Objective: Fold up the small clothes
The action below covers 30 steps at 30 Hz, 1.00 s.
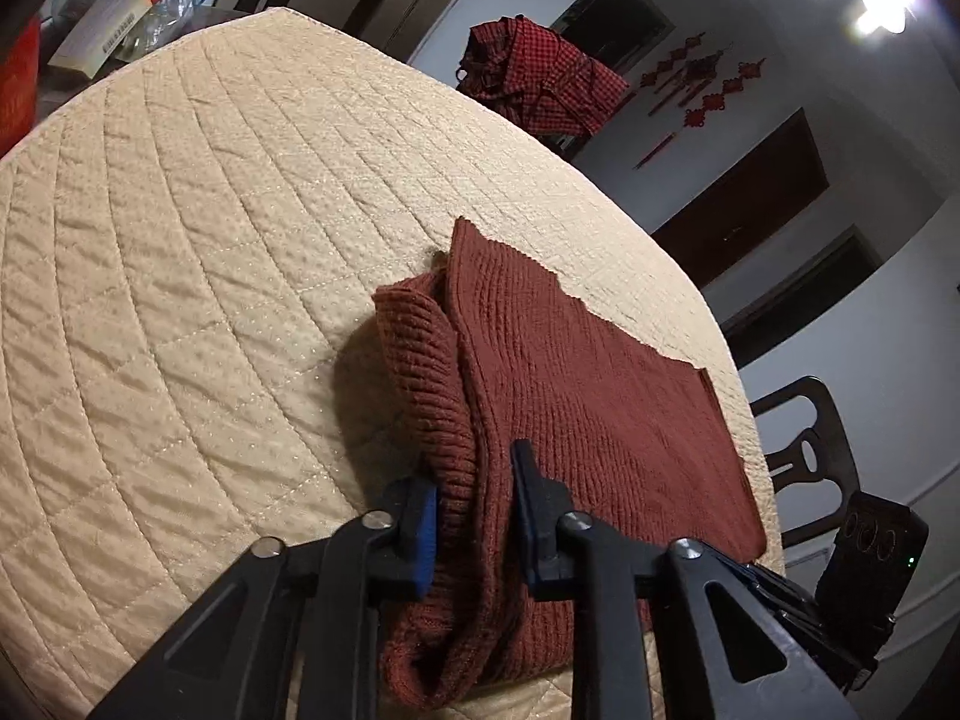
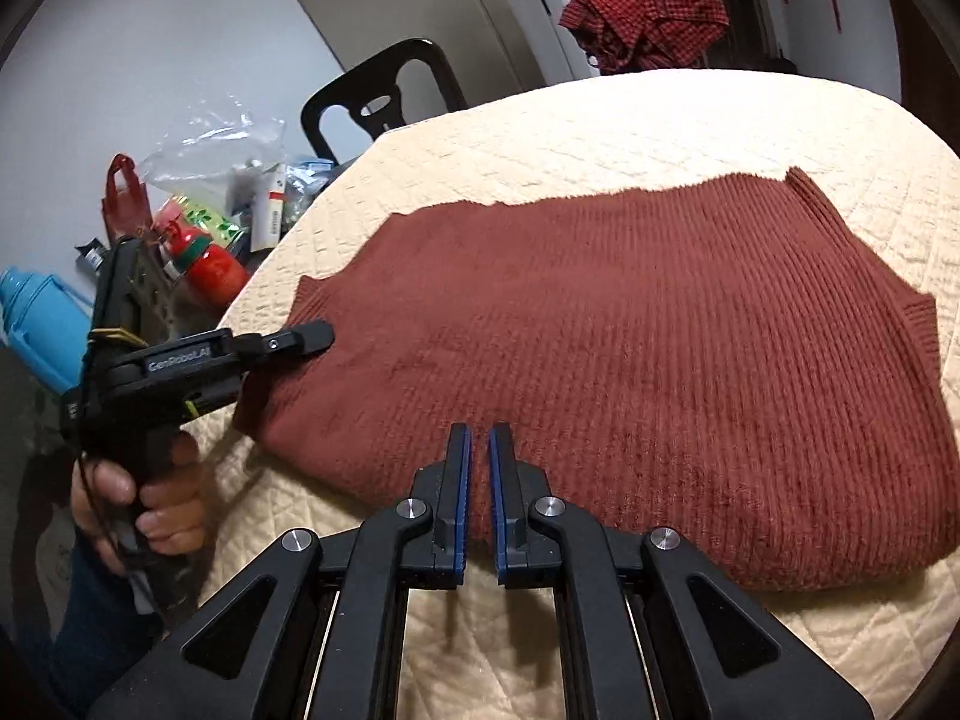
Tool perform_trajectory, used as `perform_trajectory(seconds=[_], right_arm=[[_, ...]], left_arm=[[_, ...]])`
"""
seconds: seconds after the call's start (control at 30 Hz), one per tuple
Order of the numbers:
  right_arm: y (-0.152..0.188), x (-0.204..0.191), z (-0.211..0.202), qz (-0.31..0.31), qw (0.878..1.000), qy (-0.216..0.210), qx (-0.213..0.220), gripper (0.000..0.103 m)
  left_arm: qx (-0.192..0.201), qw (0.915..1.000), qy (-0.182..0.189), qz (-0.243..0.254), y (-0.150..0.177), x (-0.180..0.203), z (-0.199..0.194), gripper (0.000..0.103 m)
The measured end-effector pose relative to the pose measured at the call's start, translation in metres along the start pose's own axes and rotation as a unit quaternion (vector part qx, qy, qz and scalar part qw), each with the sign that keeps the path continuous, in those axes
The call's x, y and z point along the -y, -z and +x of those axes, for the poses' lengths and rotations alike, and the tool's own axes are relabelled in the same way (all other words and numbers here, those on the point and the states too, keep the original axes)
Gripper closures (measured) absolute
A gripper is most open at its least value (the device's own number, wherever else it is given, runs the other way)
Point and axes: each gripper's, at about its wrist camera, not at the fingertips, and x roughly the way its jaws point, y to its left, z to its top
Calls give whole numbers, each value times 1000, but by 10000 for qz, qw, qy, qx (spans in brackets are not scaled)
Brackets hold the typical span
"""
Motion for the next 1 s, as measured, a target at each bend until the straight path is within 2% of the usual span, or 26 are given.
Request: perform_trajectory(seconds=[0.3,0.43,0.57,0.67,0.77,0.93,0.97,1.0], right_arm=[[15,37,-44,308,9990,-3,331,97],[18,52,-60,465,9977,64,490,97],[19,68,-75,643,9957,195,643,97],[19,77,-84,752,9940,264,743,97],[21,85,-90,857,9926,334,788,97],[29,98,-96,1029,9908,383,789,97],[31,101,-97,1096,9902,346,795,96],[32,102,-98,1135,9897,318,811,96]], left_arm=[[222,9991,357,53,-9,37,-19,88],[332,9975,592,219,-18,74,-24,89],[290,9944,869,517,-22,126,-12,89],[93,9917,1069,714,-19,160,12,89],[-321,9892,1134,874,-7,184,52,89],[-1203,9819,1060,1011,21,196,115,87],[-1247,9811,1066,1027,24,198,118,87],[-1222,9808,1098,1049,24,200,115,80]])
